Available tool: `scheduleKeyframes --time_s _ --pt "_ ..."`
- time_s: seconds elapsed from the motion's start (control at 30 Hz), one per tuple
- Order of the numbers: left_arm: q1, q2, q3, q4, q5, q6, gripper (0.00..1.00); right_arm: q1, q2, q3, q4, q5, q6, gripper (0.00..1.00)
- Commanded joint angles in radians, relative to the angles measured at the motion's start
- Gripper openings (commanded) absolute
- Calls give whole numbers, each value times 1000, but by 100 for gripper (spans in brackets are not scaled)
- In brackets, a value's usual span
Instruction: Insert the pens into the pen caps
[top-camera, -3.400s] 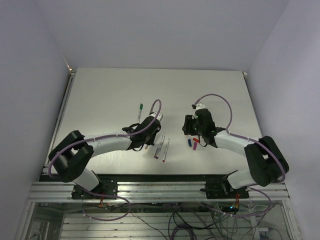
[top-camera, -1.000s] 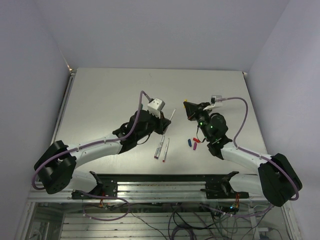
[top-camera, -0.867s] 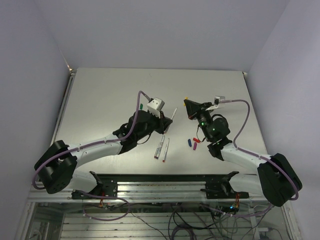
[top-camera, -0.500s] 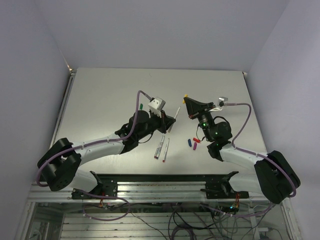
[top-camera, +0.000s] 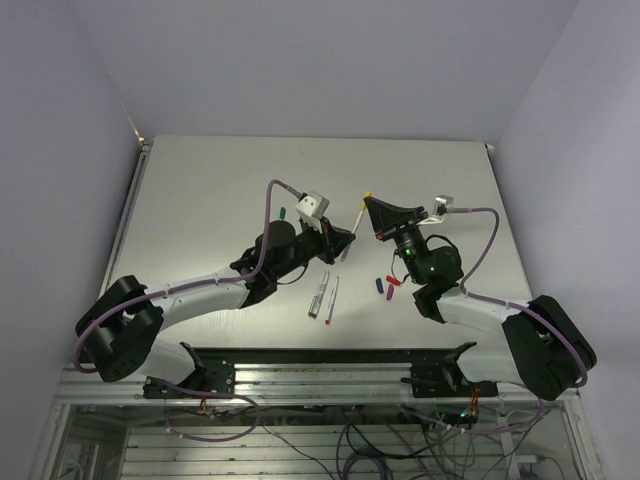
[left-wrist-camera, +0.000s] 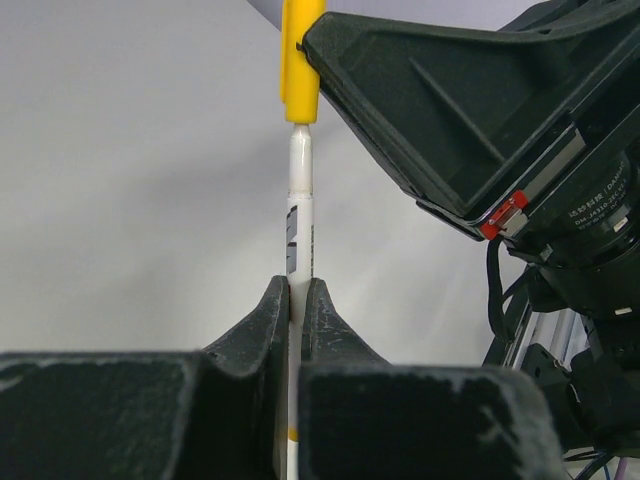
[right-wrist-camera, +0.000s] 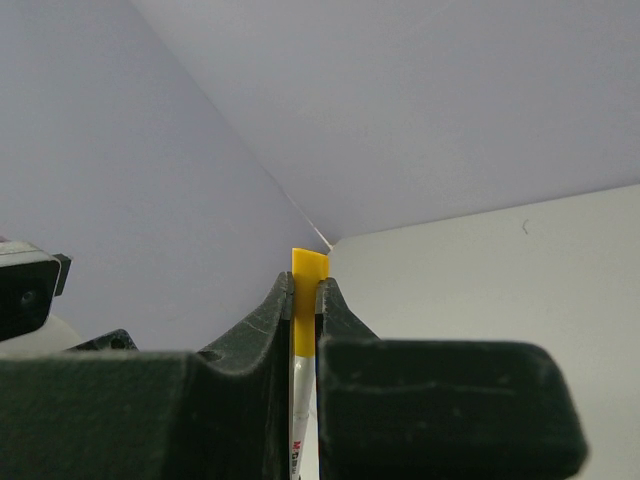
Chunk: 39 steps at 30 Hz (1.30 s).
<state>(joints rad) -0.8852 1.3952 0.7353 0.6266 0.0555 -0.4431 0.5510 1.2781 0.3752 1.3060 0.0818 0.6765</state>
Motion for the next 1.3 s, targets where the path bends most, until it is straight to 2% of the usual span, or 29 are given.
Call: scheduleKeyframes --time_s 0.0,0.5,1.03,1.27 --pt "-4 -12 -13 58 10 -5 7 -1 7 -10 44 -17 5 0" --pt "-3 -54 -59 196 -49 -3 7 0 42 -10 -12 -111 51 0" --pt "-4 -70 -37 260 -178 63 7 0 158 22 -58 -322 105 0" --pt "34 -54 -10 312 -192 45 7 14 157 42 -172 -339 69 0"
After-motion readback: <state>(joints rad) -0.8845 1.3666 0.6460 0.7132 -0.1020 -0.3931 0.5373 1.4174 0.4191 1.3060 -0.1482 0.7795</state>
